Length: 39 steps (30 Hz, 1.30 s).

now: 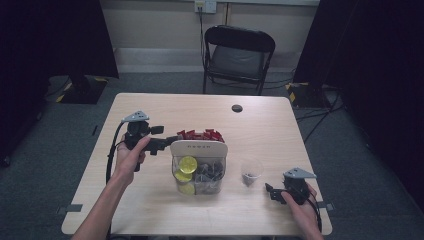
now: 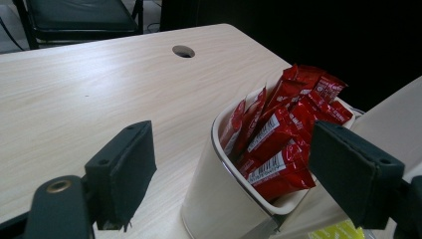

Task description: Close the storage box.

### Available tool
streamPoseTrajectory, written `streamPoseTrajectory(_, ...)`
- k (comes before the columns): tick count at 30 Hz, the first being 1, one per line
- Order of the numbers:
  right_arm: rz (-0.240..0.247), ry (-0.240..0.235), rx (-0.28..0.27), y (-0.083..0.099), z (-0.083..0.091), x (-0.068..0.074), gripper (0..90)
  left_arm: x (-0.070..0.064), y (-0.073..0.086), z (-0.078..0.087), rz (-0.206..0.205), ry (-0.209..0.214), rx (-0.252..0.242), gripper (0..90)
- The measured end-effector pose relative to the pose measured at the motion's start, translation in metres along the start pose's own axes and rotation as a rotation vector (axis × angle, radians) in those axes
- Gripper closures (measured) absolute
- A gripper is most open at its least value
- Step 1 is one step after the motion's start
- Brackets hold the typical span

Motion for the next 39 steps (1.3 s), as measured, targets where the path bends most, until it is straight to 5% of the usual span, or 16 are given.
streamPoseTrajectory(39, -0.003, 0.000, 0.000, 0.000, 0.000, 0.000, 15.6, -0.016, 0.008, 0.010, -0.019, 0.053, 0.011, 16.8)
Point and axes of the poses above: each handheld gripper's, and its own axes: z roughly backward along the jaws, y roughly out of its underside, x roughly to its left, the point moved 2 cm from there along -z, roughly forward along the jaws, and after that the axes turned 7 degrees about -y, right-handed, at the moved point
